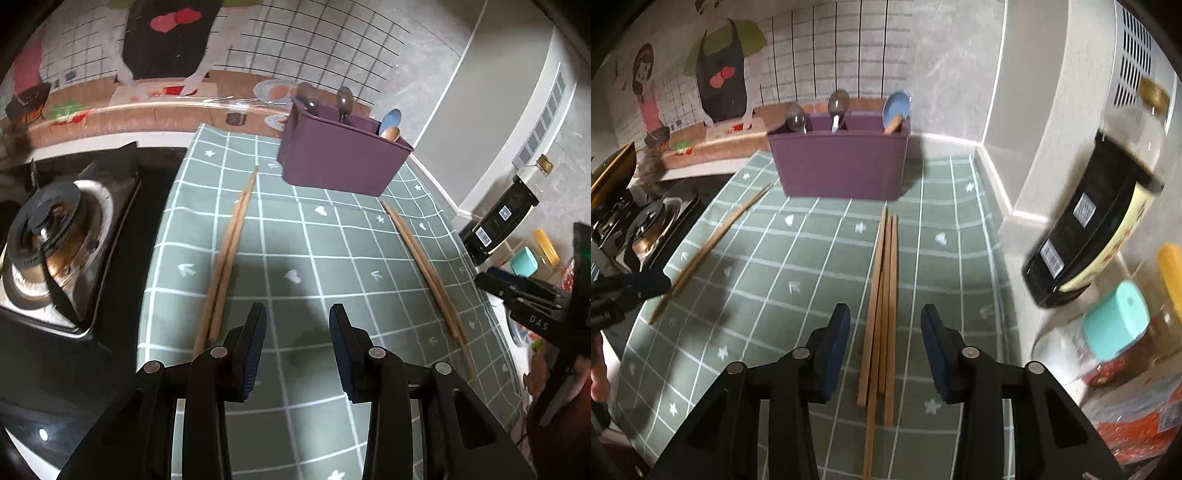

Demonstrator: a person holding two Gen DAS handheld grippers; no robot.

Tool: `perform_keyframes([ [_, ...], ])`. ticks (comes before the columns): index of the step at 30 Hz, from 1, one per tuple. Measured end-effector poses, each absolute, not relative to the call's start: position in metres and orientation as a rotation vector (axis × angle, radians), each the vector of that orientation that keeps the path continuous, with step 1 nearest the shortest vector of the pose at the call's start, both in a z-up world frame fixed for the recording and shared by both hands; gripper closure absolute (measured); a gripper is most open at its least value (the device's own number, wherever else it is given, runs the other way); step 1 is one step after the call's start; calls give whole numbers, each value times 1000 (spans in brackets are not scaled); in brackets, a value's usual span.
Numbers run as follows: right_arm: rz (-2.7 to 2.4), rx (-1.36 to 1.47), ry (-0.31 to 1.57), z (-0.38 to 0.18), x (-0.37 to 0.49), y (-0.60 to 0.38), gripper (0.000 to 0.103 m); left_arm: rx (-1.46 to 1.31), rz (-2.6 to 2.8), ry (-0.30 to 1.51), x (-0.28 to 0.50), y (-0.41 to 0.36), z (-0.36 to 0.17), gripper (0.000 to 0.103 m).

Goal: Organize utensils
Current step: 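Move the left tool onto a pair of wooden chopsticks while the right tool approaches another pair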

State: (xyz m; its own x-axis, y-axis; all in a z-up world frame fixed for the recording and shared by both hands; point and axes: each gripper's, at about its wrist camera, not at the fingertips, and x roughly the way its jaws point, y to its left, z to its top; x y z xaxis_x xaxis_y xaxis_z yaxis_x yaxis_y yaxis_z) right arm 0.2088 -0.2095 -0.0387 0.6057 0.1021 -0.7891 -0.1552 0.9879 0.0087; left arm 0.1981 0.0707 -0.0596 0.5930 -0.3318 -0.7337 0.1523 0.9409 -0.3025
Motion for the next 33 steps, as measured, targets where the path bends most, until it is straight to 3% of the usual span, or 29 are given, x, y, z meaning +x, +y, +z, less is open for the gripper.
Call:
perform_keyframes([
  [9,171,14,973,-61,211,-221,69,-238,-283,914,199,99,-63,66],
  [17,200,25,992,-60,193,-220,69,-88,-209,939,171,106,-82,67],
  [33,327,-47,982,-62,196,-96,69,-20,-216,908,155,111,-105,72],
])
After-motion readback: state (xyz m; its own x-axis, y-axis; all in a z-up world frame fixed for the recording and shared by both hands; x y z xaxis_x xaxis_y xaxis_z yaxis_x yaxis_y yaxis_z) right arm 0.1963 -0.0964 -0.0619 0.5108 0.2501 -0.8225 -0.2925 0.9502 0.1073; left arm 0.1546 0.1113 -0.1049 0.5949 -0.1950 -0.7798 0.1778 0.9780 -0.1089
